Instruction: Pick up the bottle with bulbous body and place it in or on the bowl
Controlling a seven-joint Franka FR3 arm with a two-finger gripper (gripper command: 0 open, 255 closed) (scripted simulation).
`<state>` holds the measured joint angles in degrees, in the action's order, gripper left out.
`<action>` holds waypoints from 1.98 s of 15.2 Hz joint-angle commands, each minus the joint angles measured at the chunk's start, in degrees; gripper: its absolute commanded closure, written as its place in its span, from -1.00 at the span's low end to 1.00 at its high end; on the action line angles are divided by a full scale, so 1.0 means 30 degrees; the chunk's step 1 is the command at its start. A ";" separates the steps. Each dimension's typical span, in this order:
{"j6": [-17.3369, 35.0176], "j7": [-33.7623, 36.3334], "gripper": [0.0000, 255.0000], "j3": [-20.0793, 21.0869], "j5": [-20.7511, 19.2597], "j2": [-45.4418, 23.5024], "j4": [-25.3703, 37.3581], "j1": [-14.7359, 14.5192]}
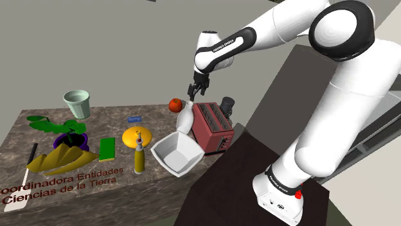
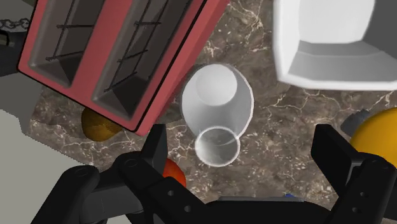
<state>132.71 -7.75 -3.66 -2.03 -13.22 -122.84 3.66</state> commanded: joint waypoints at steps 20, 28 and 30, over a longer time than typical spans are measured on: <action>0.2274 -0.0595 -1.00 0.0217 0.0527 -0.6459 0.4055 0.0388; 0.2269 -0.0595 1.00 0.0217 0.0527 -0.6455 0.4055 0.0387; 0.2270 -0.0597 1.00 0.0216 0.0528 -0.6457 0.4056 0.0389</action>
<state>139.52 -9.55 -3.00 -0.45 -32.58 -110.66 4.82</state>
